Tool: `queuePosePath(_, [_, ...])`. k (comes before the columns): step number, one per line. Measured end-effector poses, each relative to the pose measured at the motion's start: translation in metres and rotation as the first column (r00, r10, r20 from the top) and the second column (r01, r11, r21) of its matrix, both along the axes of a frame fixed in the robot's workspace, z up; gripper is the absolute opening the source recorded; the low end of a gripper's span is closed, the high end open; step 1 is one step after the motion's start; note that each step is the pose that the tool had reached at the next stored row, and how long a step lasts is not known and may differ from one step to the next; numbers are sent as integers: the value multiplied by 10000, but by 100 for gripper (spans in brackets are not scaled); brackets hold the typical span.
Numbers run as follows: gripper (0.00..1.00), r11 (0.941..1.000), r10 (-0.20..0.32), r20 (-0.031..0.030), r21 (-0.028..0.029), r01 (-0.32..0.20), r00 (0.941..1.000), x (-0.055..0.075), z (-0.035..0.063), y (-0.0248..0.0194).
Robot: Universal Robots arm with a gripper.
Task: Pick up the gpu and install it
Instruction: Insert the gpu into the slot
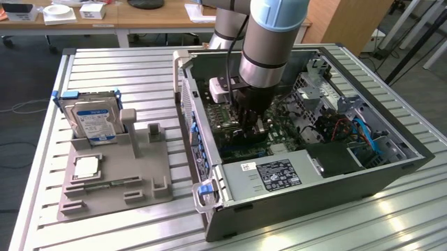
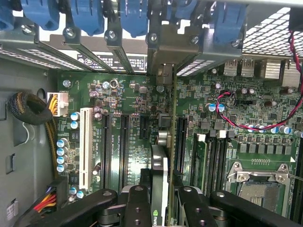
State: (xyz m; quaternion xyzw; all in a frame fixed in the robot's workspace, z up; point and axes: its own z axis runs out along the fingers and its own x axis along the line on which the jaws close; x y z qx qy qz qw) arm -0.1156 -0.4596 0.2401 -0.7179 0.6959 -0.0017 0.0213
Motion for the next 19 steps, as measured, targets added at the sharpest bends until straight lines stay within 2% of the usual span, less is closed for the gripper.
queuePosePath(19, [27, 10000, 0, -1, -2, 0, 10000, 0, -6, 0])
